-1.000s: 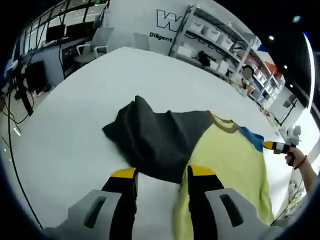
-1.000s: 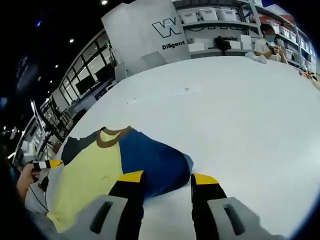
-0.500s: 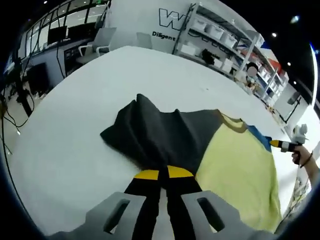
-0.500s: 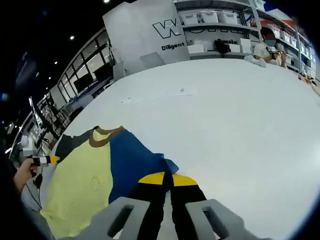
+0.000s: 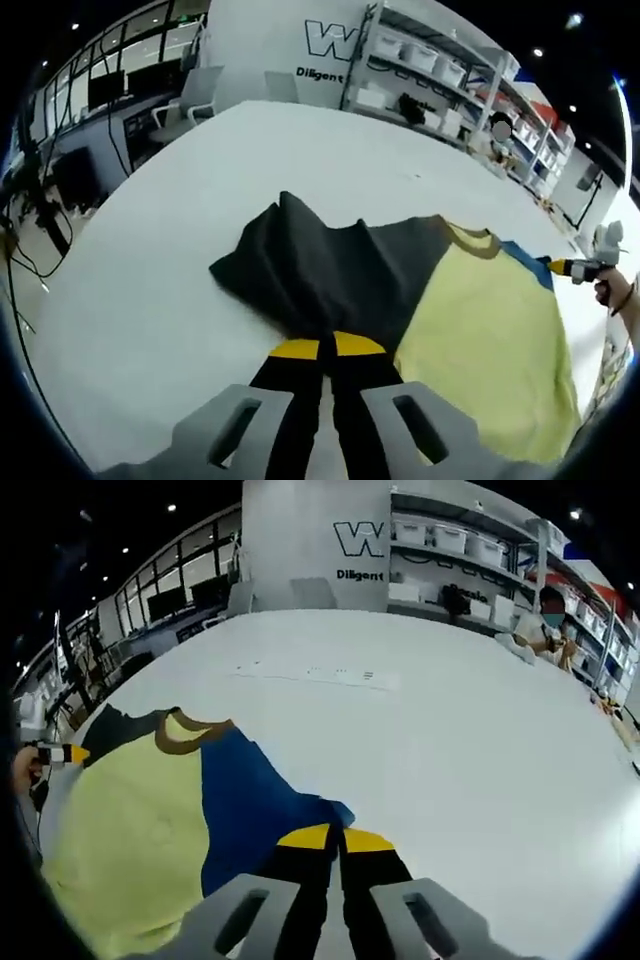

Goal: Fold the garment on the visible template until the final outline fits inside the template.

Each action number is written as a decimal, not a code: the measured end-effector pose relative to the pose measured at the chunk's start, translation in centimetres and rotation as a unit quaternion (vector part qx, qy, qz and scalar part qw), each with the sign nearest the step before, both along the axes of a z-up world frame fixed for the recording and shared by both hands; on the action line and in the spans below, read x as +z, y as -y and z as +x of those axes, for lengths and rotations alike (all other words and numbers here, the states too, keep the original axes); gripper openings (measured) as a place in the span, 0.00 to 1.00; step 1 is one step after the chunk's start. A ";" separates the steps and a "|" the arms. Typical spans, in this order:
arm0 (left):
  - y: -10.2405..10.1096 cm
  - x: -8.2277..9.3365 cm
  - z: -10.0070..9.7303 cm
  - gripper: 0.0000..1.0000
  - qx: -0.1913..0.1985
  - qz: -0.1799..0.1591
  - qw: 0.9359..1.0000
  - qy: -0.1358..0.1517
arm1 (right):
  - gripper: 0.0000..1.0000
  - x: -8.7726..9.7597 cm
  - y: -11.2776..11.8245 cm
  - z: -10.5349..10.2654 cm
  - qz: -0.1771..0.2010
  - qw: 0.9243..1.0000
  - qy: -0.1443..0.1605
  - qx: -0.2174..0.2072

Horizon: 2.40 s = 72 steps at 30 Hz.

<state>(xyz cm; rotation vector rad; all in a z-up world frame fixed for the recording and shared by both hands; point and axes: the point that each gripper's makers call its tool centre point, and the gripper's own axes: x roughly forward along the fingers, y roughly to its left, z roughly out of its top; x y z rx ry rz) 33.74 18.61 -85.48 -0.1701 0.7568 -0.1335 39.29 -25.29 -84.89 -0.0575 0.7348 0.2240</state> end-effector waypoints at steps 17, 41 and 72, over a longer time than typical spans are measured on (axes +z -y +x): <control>0.2 -0.4 0.5 0.02 0.002 -0.018 1.000 0.000 | 0.27 0.7 -2.3 -4.5 0.067 0.998 -0.007 -0.010; 0.1 -0.5 0.8 0.02 0.013 -0.027 1.000 0.002 | 0.24 -1.8 -3.7 -6.9 0.028 0.999 -0.033 0.027; -0.1 -0.4 0.6 0.02 0.003 -0.020 1.000 0.006 | 0.00 -1.6 -1.7 -6.3 -0.038 0.999 -0.024 0.004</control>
